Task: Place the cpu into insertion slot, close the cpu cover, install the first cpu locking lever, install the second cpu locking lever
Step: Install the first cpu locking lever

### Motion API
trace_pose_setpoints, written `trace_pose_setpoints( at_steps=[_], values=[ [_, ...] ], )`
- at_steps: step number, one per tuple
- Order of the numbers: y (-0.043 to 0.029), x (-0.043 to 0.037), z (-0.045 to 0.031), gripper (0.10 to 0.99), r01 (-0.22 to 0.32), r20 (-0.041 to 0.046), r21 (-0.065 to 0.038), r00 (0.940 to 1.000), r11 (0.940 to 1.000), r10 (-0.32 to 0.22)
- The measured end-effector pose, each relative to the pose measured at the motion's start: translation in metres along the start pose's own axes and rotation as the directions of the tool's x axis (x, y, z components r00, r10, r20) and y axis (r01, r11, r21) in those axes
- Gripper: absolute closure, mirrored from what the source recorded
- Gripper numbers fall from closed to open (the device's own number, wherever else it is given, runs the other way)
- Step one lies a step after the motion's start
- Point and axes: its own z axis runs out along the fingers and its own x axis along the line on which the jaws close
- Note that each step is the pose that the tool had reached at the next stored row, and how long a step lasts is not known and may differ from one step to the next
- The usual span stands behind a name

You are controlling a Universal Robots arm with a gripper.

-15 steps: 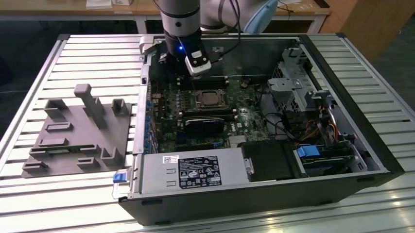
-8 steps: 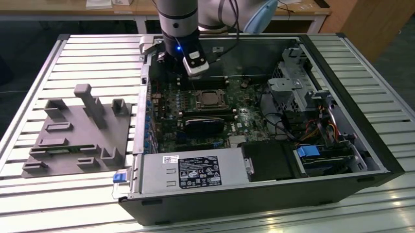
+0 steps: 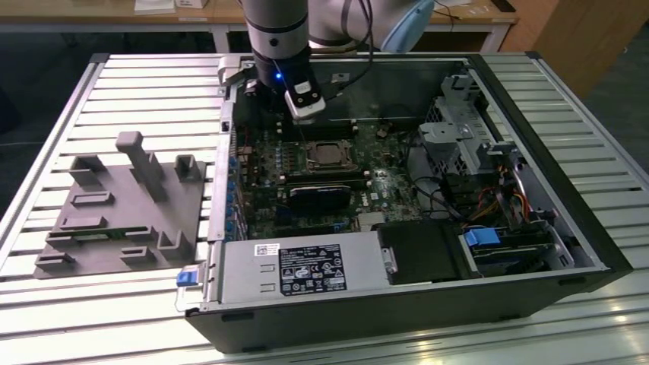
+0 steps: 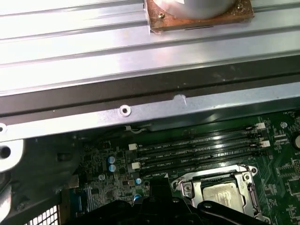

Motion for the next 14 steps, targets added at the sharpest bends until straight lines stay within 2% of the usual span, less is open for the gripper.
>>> trace_pose_setpoints(
  at_steps=[4, 8, 11, 14],
  values=[
    [0.0, -0.0006, 0.0, 0.984, 0.0, -0.0001, 0.0, 1.0, 1.0, 0.0],
    [0.0008, -0.0051, 0.0003, 0.984, 0.0, 0.0, 0.0, 1.0, 1.0, 0.0],
    [0.0018, -0.0109, 0.0006, 0.984, 0.0, -0.0002, 0.0, 1.0, 1.0, 0.0],
    [0.0036, -0.0214, 0.0013, 0.984, 0.0, -0.0014, 0.0, 1.0, 1.0, 0.0]
  ],
)
